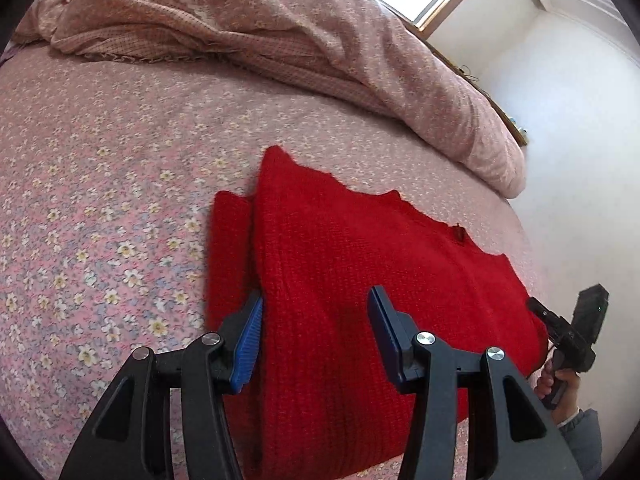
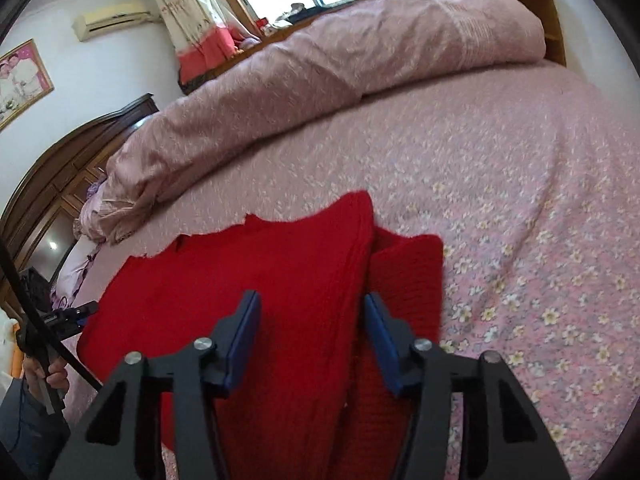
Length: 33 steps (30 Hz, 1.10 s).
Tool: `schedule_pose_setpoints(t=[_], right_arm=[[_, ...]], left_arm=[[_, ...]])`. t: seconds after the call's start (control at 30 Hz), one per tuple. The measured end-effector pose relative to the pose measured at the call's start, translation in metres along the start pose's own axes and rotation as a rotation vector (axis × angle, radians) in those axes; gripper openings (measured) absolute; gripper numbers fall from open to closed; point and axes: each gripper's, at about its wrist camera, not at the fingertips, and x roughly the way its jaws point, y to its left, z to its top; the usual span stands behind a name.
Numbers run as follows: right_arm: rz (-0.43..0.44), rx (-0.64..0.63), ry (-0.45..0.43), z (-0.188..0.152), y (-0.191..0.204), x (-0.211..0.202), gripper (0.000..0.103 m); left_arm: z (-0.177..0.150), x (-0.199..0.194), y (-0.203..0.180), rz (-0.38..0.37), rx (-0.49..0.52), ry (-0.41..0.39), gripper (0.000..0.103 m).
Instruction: Fold small clothes
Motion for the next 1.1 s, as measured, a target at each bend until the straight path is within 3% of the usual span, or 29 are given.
schedule_pose_setpoints(t=[0.03, 0.07, 0.1, 0.27, 0.4, 0.5, 0.63, 0.83, 0.97, 1.1], right_arm=[[0.007, 0.028, 0.008, 0.0, -0.004, 0.002, 0.045], [0.003, 0.044, 0.01, 0.0, -0.007, 0.003, 0.027], [0.011, 0.06, 0.006, 0.0, -0.01, 0.002, 0.011], [-0.009, -0.03, -0.151, 0.006, 0.008, -0.022, 0.011], [-0.143, -0.044, 0.008, -0.001, 0.005, 0.01, 0.012], [-0.145, -0.042, -0.003, -0.003, 0.006, 0.011, 0.012], [-0.147, -0.028, -0.014, -0.001, 0.002, 0.004, 0.027], [-0.076, 0.017, -0.056, -0.006, -0.003, -0.013, 0.045], [-0.055, 0.036, -0.095, -0.008, -0.01, -0.032, 0.073], [-0.014, 0.083, -0.04, -0.015, -0.027, -0.038, 0.076]], left_arm=[[0.0, 0.001, -0.002, 0.008, 0.016, 0.002, 0.036], [0.0, 0.003, -0.004, 0.026, 0.032, 0.006, 0.015], [0.0, 0.006, -0.007, 0.054, 0.052, 0.008, 0.004], [-0.004, -0.017, -0.008, 0.019, 0.079, -0.042, 0.003], [-0.009, -0.012, -0.002, 0.062, 0.092, 0.001, 0.003], [-0.007, 0.004, 0.005, 0.095, 0.077, 0.065, 0.004], [-0.006, -0.001, 0.007, 0.091, 0.065, 0.07, 0.005], [0.002, -0.014, 0.016, 0.067, 0.021, 0.068, 0.009], [0.004, -0.031, 0.015, 0.081, 0.024, 0.023, 0.012], [0.003, -0.049, 0.007, 0.103, 0.055, -0.049, 0.017]])
